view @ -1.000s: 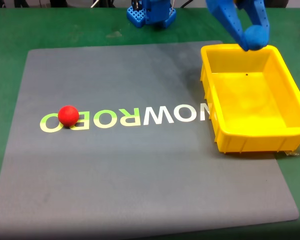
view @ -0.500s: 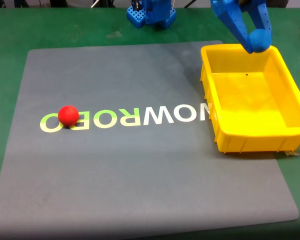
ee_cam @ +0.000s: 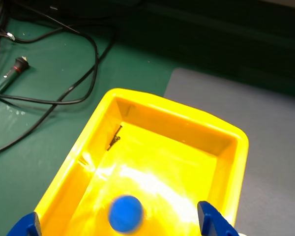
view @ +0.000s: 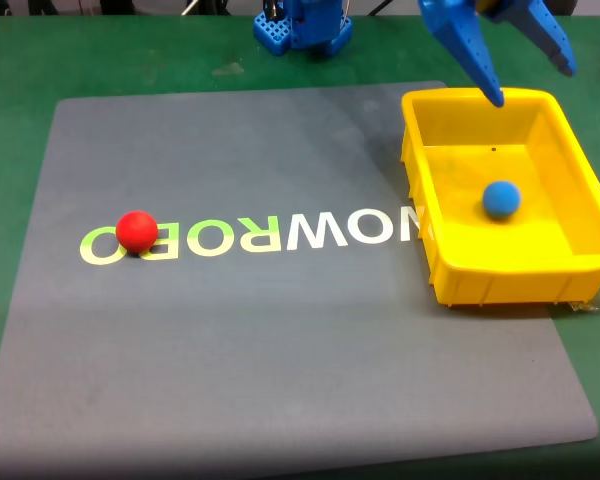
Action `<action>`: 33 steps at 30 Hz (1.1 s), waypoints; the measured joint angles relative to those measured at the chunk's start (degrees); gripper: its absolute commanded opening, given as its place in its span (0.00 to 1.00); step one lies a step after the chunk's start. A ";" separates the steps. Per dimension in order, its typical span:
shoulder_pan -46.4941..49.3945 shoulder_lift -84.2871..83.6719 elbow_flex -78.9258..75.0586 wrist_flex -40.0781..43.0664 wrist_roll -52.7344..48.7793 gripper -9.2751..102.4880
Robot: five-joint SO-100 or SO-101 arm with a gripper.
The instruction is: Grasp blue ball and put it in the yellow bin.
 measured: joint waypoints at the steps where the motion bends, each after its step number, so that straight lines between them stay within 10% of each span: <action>1: 0.00 0.97 0.62 0.00 -0.26 0.40; 15: 6.15 43.77 37.88 1.85 -7.38 0.08; 33: 22.94 92.37 85.61 20.13 -14.59 0.08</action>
